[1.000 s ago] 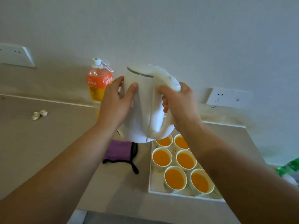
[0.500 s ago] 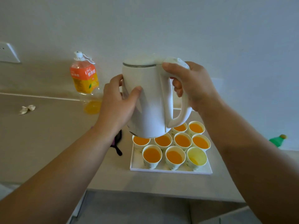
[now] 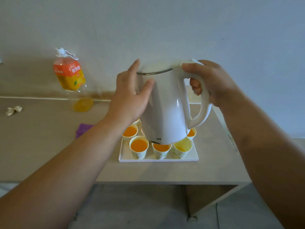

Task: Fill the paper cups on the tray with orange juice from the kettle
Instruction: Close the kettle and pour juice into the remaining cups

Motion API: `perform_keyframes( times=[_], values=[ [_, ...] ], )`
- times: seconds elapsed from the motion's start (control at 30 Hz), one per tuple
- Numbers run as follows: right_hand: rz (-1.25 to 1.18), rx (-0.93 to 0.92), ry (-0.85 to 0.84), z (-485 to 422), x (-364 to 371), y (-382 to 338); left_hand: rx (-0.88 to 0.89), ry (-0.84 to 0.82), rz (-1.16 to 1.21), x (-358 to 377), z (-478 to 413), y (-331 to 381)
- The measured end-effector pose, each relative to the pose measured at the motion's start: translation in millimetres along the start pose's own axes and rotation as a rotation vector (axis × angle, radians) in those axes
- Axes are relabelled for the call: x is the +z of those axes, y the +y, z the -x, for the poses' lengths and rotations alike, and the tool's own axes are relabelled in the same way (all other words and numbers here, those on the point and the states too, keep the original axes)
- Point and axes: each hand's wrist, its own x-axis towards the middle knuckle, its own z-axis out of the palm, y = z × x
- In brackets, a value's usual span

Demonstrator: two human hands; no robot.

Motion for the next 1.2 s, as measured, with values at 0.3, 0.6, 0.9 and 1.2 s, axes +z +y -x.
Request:
perform_keyframes(
  times=[0.3,0.6,0.9,1.2],
  values=[
    [0.020,0.041,-0.199,24.7,-66.7,13.4,0.249,0.038,-0.420,42.6,33.3,40.0],
    [0.124,0.077,-0.336,47.8,-131.6,26.6,0.279,-0.018,-0.361,108.3,72.4,68.3],
    [0.215,0.209,-0.395,53.8,-169.5,66.7,0.127,-0.157,-0.362,163.9,111.3,71.5],
    [0.343,0.264,-0.431,56.4,-180.8,91.7,0.039,-0.298,-0.403,206.2,134.3,60.0]
  ],
)
